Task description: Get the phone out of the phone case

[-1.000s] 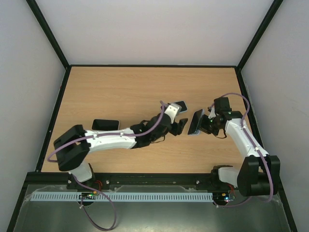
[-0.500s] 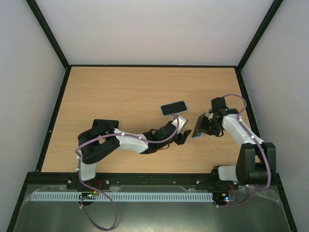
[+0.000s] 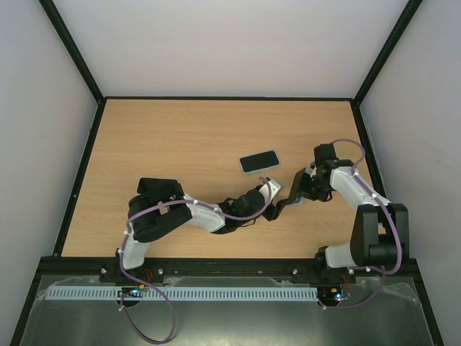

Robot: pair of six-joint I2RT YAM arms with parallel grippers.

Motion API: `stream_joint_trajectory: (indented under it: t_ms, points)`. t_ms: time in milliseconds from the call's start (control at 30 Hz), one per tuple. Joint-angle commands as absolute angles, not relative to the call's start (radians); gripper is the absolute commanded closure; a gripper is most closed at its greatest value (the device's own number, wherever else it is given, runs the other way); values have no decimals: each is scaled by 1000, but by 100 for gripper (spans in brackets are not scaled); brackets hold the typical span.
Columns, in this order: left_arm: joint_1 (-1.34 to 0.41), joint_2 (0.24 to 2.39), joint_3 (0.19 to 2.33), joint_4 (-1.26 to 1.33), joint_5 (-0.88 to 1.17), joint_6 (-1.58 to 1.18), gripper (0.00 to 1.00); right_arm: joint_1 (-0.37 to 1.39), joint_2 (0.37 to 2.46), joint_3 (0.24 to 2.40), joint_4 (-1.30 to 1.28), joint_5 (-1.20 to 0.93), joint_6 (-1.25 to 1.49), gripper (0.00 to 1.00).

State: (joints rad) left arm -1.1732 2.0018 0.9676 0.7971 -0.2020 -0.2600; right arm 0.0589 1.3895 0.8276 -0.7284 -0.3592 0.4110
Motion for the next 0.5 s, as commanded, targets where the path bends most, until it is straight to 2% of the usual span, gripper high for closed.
stream_joint_trajectory:
  t_ms: [0, 467]
  points:
    - [-1183, 2034, 959, 857, -192, -222, 36, 57, 1416, 845, -652, -347, 385, 98]
    - [-1237, 2106, 1079, 771, -317, -84, 34, 57, 1393, 842, -660, -389, 383, 98]
